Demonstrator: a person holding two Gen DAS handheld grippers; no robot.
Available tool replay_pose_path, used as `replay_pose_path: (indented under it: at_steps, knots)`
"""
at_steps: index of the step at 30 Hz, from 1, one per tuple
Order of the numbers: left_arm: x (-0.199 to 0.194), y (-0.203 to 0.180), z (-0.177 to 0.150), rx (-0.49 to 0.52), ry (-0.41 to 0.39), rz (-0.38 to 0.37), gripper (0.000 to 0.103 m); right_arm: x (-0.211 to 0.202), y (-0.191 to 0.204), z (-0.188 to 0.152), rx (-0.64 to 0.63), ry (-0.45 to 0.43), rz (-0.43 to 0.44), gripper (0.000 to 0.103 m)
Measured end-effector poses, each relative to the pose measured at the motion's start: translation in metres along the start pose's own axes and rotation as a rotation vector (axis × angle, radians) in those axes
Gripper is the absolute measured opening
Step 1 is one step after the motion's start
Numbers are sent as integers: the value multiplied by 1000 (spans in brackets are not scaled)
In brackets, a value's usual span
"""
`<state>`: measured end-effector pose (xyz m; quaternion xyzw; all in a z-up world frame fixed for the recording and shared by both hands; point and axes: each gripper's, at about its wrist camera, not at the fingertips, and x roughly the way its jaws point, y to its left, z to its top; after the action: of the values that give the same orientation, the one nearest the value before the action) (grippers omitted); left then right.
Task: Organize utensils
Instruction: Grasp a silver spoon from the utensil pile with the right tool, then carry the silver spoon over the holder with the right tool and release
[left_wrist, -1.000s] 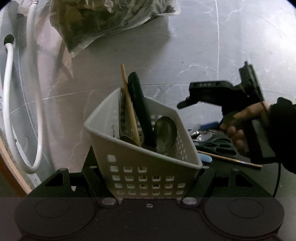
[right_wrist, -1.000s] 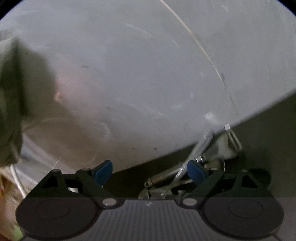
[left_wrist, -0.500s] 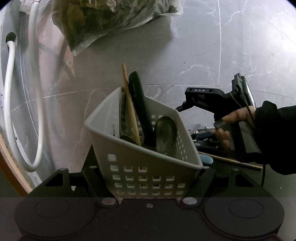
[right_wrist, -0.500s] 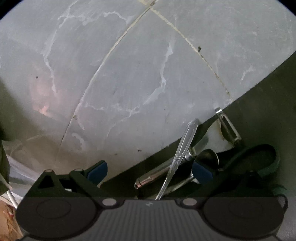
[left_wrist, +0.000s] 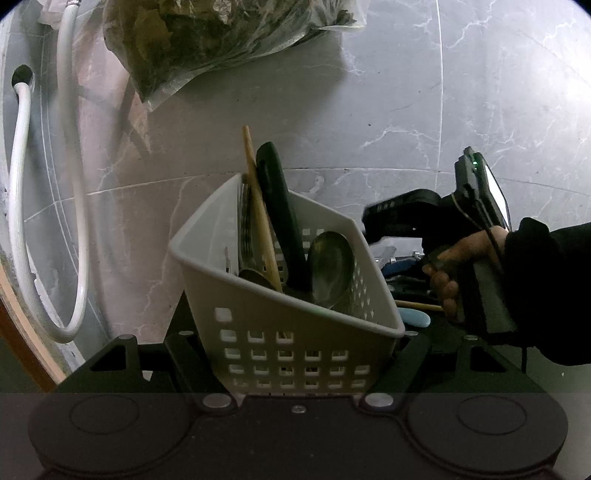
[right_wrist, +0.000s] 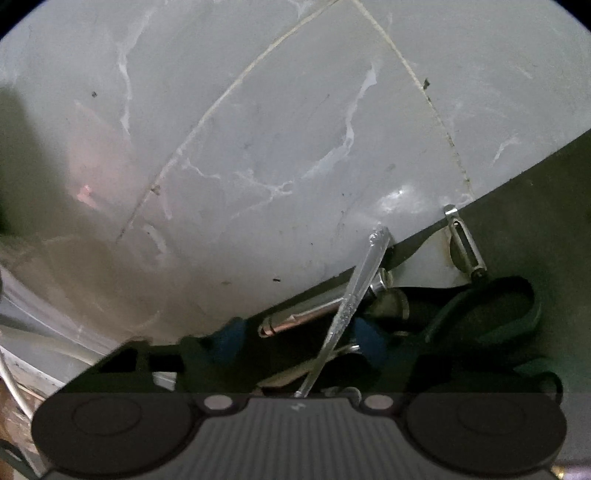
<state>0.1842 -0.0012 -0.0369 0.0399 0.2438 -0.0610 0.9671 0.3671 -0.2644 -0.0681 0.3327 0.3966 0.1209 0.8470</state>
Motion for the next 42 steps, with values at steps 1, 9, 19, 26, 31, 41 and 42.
replay_pose_path:
  at_steps: [1,9,19,26,31,41,42]
  knots:
    - [0,0,0,1,0,0,77,2,-1,0,6,-1,-15,34]
    - [0,1,-1,-3,-10,-5,76,-18,-18,-9,89,-62,37,1]
    - [-3,7,-5,24,-25,-52,76,-134,-8,-30,80,-230,188,1]
    - [-6,3,-6,50,-24,-102,76,-215,66,-28,-146,-377,447,1]
    - [-8,3,-8,52,-29,-109,76,-203,118,-50,-356,-358,535,2]
    - [-5,3,-6,55,-25,-106,76,-151,131,-113,-692,-153,402,10]
    - [-4,3,-6,54,-25,-106,76,-152,127,-115,-705,-137,398,28]
